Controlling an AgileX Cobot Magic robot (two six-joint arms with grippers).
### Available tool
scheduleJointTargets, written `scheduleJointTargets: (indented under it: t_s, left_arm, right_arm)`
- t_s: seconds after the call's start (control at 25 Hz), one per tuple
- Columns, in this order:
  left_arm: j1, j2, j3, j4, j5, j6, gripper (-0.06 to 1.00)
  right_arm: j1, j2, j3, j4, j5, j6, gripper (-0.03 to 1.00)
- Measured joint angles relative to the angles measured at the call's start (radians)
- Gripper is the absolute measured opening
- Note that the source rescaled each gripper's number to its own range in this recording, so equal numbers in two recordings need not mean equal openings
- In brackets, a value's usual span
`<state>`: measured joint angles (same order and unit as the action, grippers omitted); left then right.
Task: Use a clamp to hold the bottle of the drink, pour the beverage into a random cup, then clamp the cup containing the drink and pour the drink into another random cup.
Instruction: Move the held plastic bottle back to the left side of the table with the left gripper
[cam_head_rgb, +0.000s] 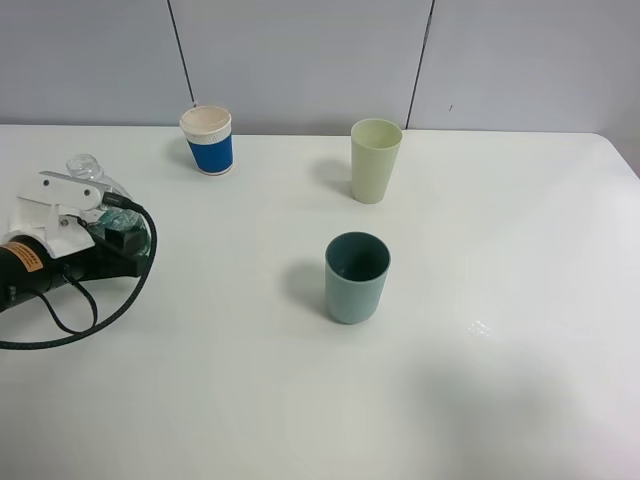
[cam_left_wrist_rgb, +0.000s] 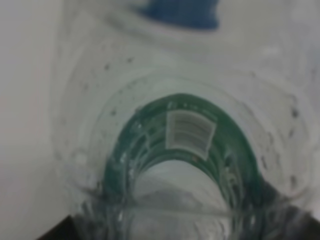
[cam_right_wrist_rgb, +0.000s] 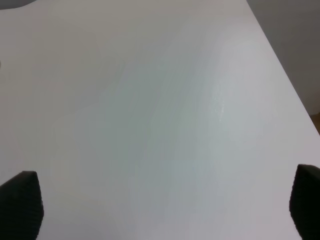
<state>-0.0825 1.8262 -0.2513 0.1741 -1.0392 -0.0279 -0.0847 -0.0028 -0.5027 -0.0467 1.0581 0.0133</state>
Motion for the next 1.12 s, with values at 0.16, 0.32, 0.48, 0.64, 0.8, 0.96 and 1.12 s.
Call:
scheduleJointTargets:
  t_s: [0.16,0.32,0.48,0.64,0.8,0.96,1.12]
  left_arm:
    - [0.0,0.0,0.0,0.0,0.0,0.0,0.02]
    - [0.0,0.0,0.001,0.0,-0.015,0.0,0.16]
    - [0.0,0.0,0.007,0.0,-0.054,0.0,0.84]
    - [0.0,0.0,0.007,0.002,-0.062,0.0,0.98]
    - [0.0,-0.029,0.021,0.02,-0.064,0.0,0.99]
    - [0.0,-0.117,0.076,0.02,-0.064,-0.001,0.99]
    - [0.0,-0.248,0.133,0.019,-0.052,-0.021,0.99]
  right_arm:
    - [0.0,0.0,0.0,0.0,0.0,0.0,1.0]
    - [0.0,0.0,0.0,0.0,0.0,0.0,1.0]
    - [0.0,0.0,0.0,0.0,0.0,0.0,1.0]
    - [0.0,0.0,0.0,0.0,0.0,0.0,1.0]
    - [0.0,0.0,0.0,0.0,0.0,0.0,1.0]
    - [0.0,0.0,0.0,0.0,0.0,0.0,1.0]
    - [0.0,0.0,0.0,0.0,0.0,0.0,1.0]
